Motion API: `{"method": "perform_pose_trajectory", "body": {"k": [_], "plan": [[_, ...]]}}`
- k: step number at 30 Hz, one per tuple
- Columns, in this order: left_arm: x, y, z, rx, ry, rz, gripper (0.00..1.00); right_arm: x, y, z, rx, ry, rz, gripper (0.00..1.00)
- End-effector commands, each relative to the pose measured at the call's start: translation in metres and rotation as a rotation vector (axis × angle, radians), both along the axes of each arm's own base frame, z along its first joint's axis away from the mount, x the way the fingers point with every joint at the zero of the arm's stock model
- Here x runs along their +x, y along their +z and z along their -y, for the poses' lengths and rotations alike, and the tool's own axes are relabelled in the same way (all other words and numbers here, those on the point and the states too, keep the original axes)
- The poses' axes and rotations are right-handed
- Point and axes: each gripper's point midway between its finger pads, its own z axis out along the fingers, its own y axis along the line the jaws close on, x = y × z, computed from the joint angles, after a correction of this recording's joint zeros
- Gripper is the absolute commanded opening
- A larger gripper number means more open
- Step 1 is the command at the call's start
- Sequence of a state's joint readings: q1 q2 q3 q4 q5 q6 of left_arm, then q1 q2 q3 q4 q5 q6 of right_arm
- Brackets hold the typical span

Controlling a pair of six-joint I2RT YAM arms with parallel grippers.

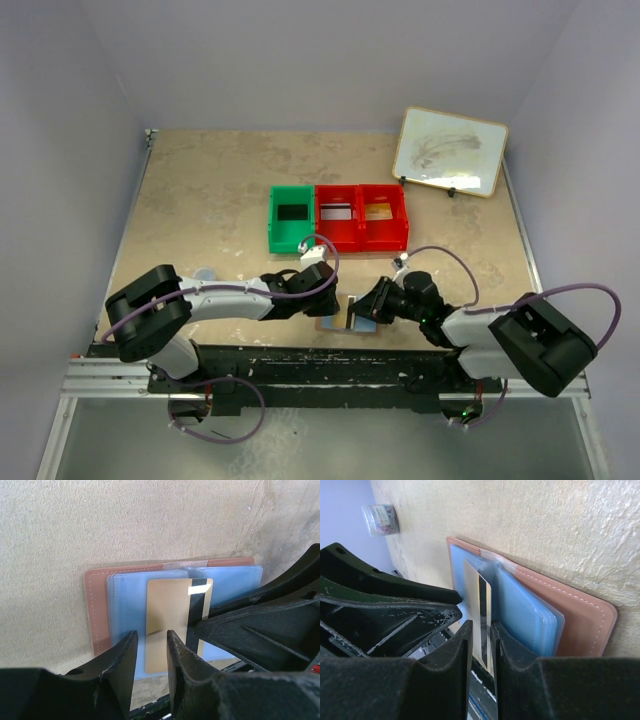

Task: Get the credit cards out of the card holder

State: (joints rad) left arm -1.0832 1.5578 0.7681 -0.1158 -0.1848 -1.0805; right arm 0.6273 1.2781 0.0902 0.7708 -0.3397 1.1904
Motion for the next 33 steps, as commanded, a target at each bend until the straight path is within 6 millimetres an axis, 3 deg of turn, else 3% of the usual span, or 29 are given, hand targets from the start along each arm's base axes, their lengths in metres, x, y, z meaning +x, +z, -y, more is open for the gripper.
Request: {"method": "perform_pose_trajectory", "body": {"k": [1, 9, 15, 19, 24, 33], "plan": [[-0.004, -0.001, 0.001, 0.009, -0.017, -0.010, 0.27, 0.004, 0.011, -0.008, 0.046, 0.028, 0.045, 0.22], [-0.004, -0.001, 0.000, 0.010, -0.015, -0.011, 0.26, 0.005, 0.007, -0.010, 0.028, 0.044, 0.038, 0.22], [-0.004, -0.001, -0.001, 0.014, -0.012, -0.009, 0.26, 0.003, 0.000, -0.009, 0.008, 0.055, 0.022, 0.05], [-0.005, -0.001, -0.003, 0.022, -0.013, -0.010, 0.26, -0.001, -0.013, 0.004, -0.064, 0.009, -0.037, 0.01], [-0.007, 0.003, -0.001, 0.020, -0.035, -0.012, 0.26, 0.001, -0.014, 0.019, -0.134, -0.043, -0.023, 0.00], [-0.001, 0.015, 0.006, -0.004, -0.033, 0.014, 0.27, -0.002, -0.007, 0.020, -0.132, 0.006, 0.004, 0.01]]}}
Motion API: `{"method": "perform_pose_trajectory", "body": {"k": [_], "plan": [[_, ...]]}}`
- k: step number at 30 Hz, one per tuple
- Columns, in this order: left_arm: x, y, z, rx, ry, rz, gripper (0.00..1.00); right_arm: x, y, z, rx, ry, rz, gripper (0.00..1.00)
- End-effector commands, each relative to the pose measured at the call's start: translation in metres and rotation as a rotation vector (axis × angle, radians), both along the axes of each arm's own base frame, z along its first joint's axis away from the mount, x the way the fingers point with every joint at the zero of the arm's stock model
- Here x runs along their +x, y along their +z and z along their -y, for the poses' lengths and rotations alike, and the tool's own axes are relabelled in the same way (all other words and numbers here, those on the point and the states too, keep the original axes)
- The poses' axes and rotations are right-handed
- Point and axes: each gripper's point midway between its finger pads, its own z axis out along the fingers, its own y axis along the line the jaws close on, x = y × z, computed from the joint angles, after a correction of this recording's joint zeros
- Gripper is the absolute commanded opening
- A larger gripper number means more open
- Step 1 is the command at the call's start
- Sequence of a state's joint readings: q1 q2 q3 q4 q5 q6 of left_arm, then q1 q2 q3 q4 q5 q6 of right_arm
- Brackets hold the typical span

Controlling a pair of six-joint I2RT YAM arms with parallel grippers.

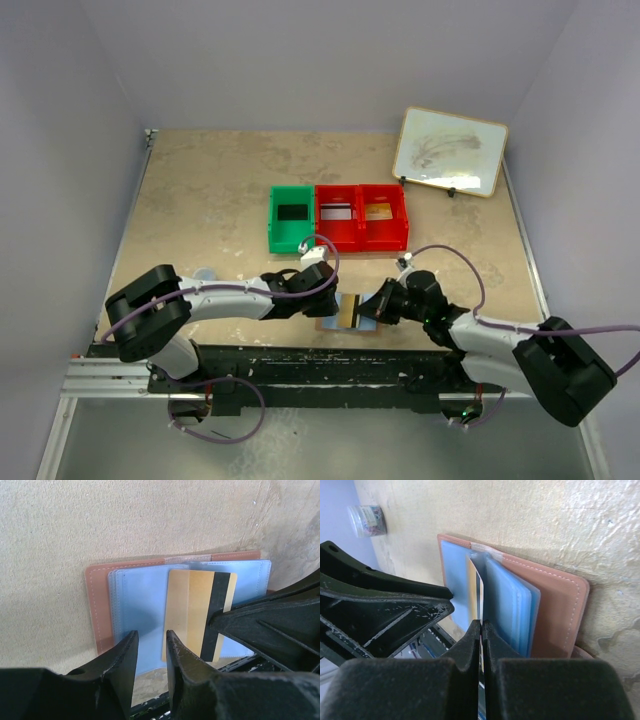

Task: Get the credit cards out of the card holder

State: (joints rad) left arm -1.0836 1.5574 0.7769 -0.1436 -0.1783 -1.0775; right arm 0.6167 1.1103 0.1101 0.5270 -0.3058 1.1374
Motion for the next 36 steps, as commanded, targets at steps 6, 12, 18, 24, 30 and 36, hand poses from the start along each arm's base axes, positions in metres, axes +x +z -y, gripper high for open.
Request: {"method": "perform_pose_trajectory", "body": {"k": [6, 12, 18, 24, 30, 36], "plan": [[0.004, 0.047, 0.027, -0.131, -0.059, 0.084, 0.36, 0.002, -0.008, -0.001, -0.036, 0.045, -0.011, 0.04], [0.000, 0.047, 0.046, -0.183, -0.097, 0.084, 0.38, 0.001, -0.021, 0.006, -0.078, 0.010, -0.051, 0.04], [-0.004, 0.010, 0.033, -0.094, -0.058, 0.031, 0.35, -0.002, -0.016, 0.005, -0.047, 0.012, -0.038, 0.08], [-0.007, -0.003, 0.023, -0.042, -0.038, 0.009, 0.30, -0.001, -0.009, 0.004, 0.015, -0.015, -0.009, 0.19], [-0.008, -0.002, 0.023, -0.049, -0.040, 0.011, 0.30, -0.002, 0.001, -0.004, 0.075, 0.021, 0.029, 0.23], [-0.008, -0.002, 0.023, -0.048, -0.042, 0.008, 0.29, 0.003, 0.002, -0.009, 0.086, 0.023, 0.025, 0.16]]}}
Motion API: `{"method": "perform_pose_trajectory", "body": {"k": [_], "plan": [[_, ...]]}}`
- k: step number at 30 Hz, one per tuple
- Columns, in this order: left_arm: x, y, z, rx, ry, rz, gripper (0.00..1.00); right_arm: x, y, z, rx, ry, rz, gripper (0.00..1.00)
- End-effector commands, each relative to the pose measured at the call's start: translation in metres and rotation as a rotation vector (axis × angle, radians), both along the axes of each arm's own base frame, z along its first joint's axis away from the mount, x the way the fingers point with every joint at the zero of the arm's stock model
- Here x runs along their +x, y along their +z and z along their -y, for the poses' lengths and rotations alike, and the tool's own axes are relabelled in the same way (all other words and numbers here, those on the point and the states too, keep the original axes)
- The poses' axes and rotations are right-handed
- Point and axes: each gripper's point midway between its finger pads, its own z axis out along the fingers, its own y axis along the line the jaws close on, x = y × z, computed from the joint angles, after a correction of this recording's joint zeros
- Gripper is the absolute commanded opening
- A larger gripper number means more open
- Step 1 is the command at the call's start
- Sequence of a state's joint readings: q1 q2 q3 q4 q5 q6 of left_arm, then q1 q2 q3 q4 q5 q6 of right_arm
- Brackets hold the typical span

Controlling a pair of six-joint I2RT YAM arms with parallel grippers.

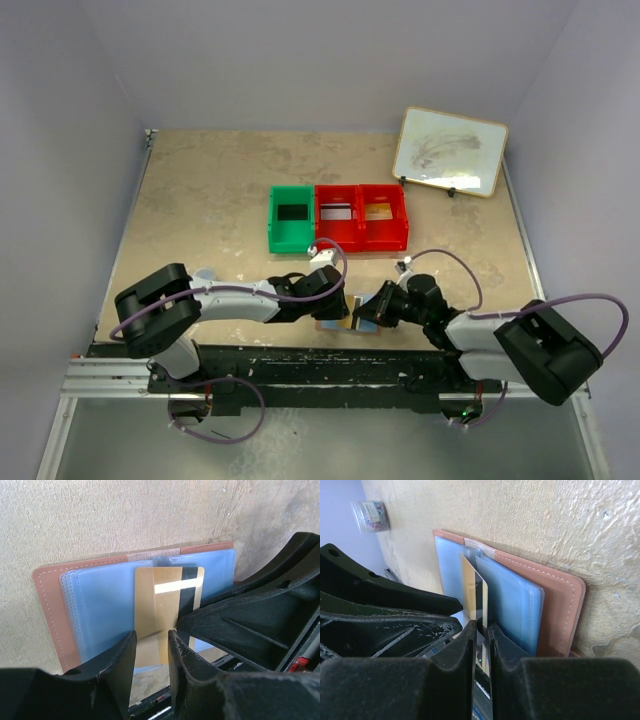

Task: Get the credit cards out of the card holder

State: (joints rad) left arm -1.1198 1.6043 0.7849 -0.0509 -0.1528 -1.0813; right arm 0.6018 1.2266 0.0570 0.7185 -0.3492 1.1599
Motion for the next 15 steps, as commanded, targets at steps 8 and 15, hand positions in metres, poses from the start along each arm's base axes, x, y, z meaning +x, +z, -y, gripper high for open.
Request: {"method": "perform_pose_trajectory", "body": {"k": [8, 15], "plan": [[0.001, 0.002, -0.004, 0.013, 0.018, 0.015, 0.29, 0.000, 0.007, -0.003, 0.011, 0.011, -0.005, 0.00], [0.006, 0.008, -0.013, 0.034, 0.045, 0.043, 0.29, 0.014, 0.019, 0.021, -0.116, -0.100, 0.051, 0.00]]}}
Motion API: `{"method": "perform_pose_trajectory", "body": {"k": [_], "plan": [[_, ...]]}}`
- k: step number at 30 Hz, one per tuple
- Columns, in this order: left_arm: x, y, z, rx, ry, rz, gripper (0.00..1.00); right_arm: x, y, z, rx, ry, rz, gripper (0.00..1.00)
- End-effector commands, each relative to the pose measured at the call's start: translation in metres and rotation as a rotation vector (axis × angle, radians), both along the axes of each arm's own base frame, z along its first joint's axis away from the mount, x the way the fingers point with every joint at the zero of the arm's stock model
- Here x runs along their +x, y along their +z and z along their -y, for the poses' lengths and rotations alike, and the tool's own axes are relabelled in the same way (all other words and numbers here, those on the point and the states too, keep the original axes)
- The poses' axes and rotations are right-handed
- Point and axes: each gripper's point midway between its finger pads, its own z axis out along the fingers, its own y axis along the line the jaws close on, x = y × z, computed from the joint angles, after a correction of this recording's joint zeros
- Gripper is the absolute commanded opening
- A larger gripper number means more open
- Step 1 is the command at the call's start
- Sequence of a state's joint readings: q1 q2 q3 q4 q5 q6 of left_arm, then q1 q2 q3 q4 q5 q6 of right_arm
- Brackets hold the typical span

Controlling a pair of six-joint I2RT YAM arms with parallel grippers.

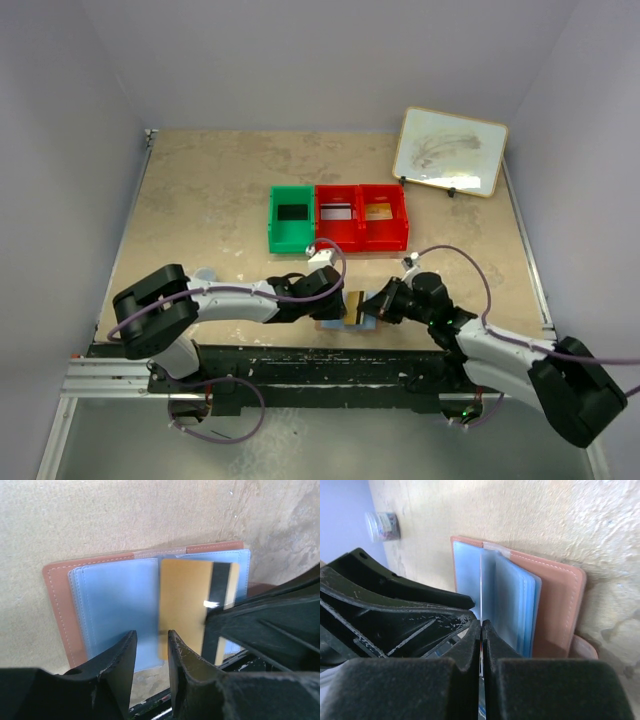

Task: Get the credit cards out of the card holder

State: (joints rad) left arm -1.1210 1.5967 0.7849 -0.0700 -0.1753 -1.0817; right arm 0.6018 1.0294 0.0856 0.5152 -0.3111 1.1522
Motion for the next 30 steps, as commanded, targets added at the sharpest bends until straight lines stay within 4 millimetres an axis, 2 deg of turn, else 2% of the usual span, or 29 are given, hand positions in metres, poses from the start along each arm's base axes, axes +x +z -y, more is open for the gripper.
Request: {"method": "perform_pose_trajectory", "body": {"k": [1, 3, 7, 11, 14, 17, 24, 30], "plan": [[0.004, 0.009, -0.010, 0.017, 0.033, 0.036, 0.29, 0.011, 0.002, 0.018, -0.119, -0.078, 0.017, 0.00], [0.005, 0.010, -0.010, 0.016, 0.035, 0.040, 0.29, 0.012, 0.010, 0.020, -0.132, -0.081, 0.027, 0.00], [0.007, 0.016, -0.007, 0.000, 0.035, 0.050, 0.30, 0.019, 0.039, 0.018, -0.108, -0.073, 0.118, 0.00], [0.010, 0.031, -0.005, -0.039, 0.044, 0.080, 0.33, 0.026, 0.060, 0.023, -0.143, -0.084, 0.191, 0.00], [0.015, 0.046, -0.009, -0.064, 0.064, 0.120, 0.35, 0.032, 0.067, 0.030, -0.198, -0.094, 0.222, 0.00], [0.021, 0.060, -0.023, -0.082, 0.120, 0.171, 0.39, 0.038, 0.076, 0.036, -0.251, -0.101, 0.261, 0.00], [0.031, 0.085, -0.056, -0.084, 0.230, 0.262, 0.67, 0.068, 0.112, 0.059, -0.384, -0.203, 0.422, 0.00], [0.035, 0.088, -0.088, -0.046, 0.344, 0.290, 0.75, 0.104, 0.145, 0.088, -0.583, -0.334, 0.531, 0.00]]}}
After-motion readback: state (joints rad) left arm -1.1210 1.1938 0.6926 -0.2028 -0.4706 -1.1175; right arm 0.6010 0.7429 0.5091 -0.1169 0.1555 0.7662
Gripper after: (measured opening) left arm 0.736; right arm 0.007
